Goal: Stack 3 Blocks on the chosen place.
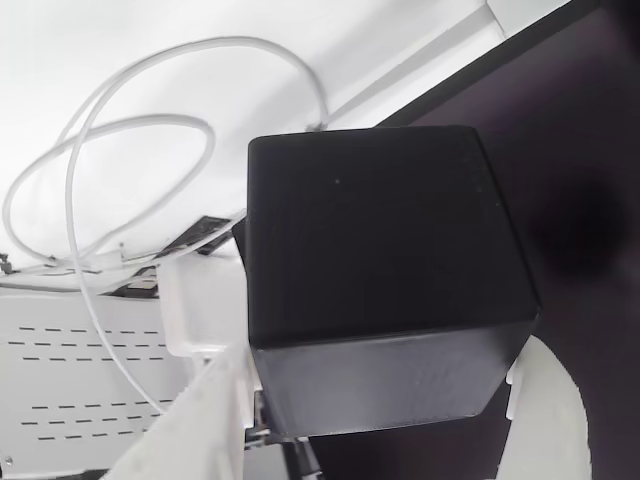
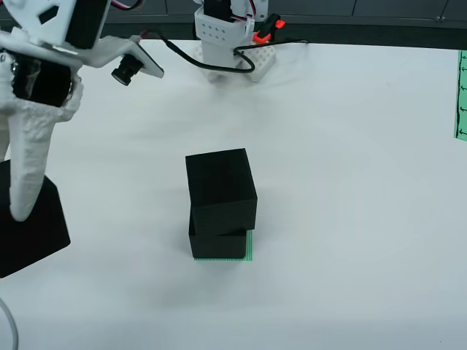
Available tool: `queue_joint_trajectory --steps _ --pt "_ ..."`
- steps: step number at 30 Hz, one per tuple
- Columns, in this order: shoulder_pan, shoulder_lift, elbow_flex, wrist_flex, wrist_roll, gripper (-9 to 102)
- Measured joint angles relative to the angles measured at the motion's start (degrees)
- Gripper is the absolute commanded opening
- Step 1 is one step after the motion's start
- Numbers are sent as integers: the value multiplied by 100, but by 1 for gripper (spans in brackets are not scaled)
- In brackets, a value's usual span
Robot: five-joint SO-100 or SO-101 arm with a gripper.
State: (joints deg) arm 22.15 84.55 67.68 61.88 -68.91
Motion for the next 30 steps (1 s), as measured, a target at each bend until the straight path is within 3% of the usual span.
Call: queue_joint_trajectory --steps 16,30 --pt "-1283 3437 3331 -1310 -1063 12" --pt "-1617 4737 4860 -2206 -1538 12"
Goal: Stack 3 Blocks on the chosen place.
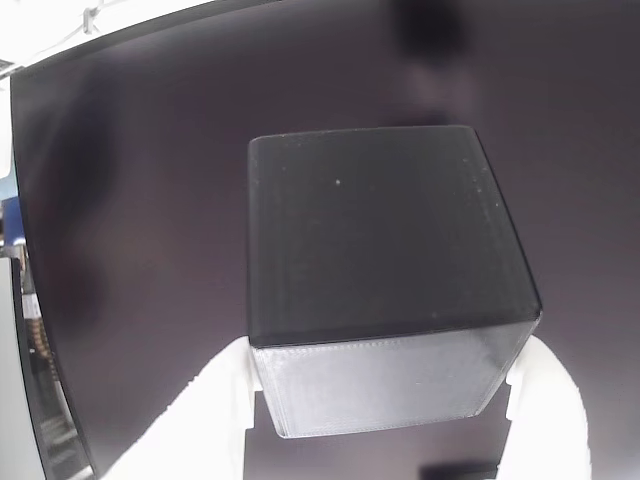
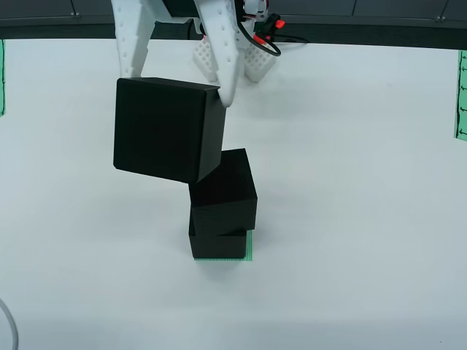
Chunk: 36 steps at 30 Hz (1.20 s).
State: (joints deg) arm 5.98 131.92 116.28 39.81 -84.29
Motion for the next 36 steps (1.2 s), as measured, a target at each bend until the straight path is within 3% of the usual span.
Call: queue_joint_trajectory --steps 12,31,36 --pt "-158 1195 2021 -1714 -589 12" --pt "-413 1274 4491 -5300 -1099 12" --pt "-413 1336 4860 -5792 -1178 12"
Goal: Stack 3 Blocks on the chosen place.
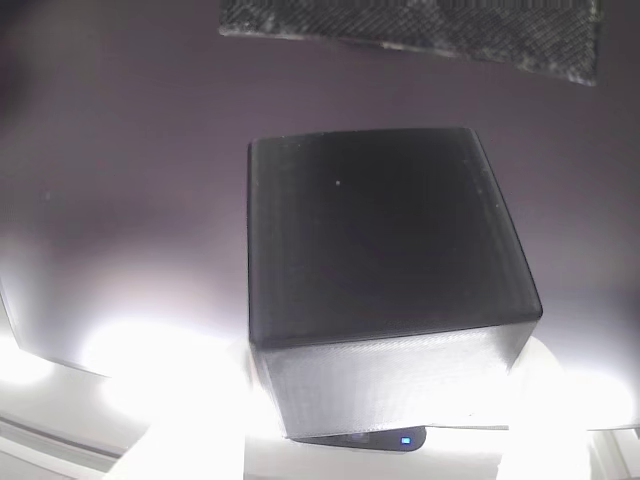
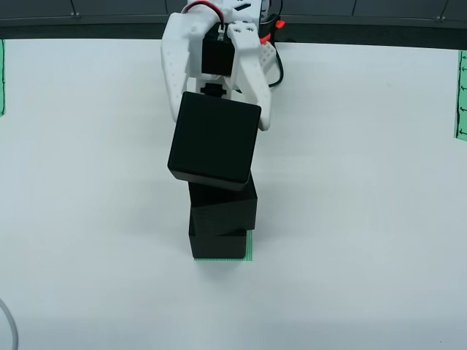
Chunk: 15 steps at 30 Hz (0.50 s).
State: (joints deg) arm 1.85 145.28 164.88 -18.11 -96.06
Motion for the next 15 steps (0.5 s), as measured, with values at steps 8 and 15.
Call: queue_joint_trajectory --steps 8,15 --pt "-26 35 343 -519 -62 12" --pt "-35 44 536 -545 -114 12"
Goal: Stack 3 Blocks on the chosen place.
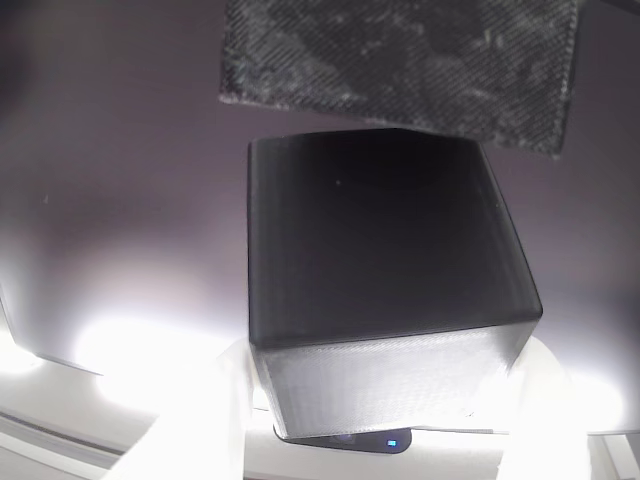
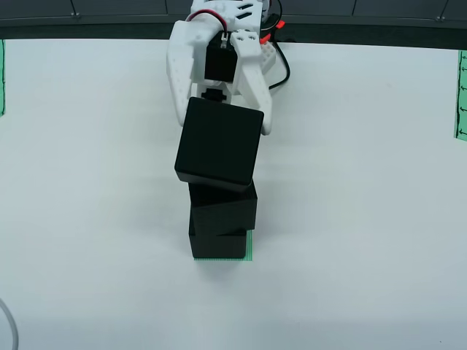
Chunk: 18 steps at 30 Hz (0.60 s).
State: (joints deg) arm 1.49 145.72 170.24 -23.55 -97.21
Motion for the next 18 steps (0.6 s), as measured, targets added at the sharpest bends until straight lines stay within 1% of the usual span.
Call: queue_joint_trajectory --steps 18 --pt "88 -396 202 -70 -9 12"
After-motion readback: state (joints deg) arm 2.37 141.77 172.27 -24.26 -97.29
